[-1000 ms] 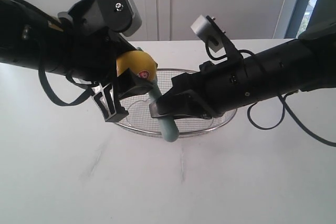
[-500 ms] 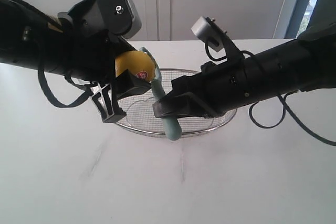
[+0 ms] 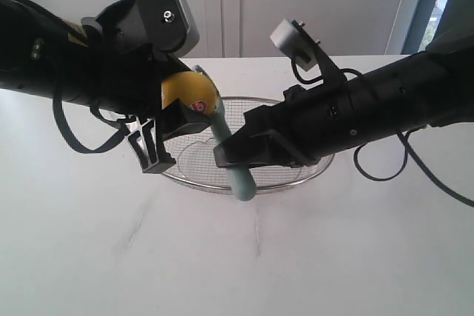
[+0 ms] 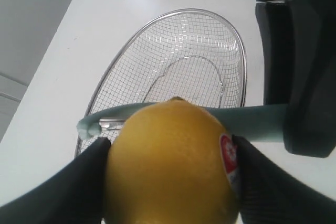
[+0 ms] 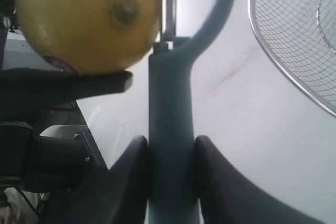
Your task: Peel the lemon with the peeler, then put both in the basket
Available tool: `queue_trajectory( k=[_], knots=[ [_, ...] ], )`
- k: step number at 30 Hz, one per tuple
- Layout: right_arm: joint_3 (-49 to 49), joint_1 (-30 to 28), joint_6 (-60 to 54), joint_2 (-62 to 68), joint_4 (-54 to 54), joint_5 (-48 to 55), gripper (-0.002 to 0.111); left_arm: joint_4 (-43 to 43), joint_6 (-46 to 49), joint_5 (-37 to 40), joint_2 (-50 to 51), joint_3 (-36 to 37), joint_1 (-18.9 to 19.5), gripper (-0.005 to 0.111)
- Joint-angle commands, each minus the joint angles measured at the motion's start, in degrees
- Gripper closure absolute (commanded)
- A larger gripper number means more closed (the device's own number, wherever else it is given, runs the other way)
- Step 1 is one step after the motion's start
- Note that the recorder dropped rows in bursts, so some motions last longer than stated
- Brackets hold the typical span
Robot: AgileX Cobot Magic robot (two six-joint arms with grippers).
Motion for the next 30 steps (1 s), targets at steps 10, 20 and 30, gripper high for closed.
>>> queue_trajectory(
  k=[10,20,30],
  knots=[
    [0.21,-1.94,2.07,-4.17,-1.43,-1.16,0.108,-0.32,-0.40,0.18,-0.29,0.05,-0.41,0.107],
    [0.21,-5.88,3.58,-6.63,-3.59,1.48,0.108,-0.32,-0.40,0.18,-0.29,0.05,-0.41,0.107],
    [0.21,-12.55,5.53,-16.38,-7.95,3.34,0.108,-0.21,-0.40,0.35,-0.29,0.05,-0.41,0.107]
  ],
)
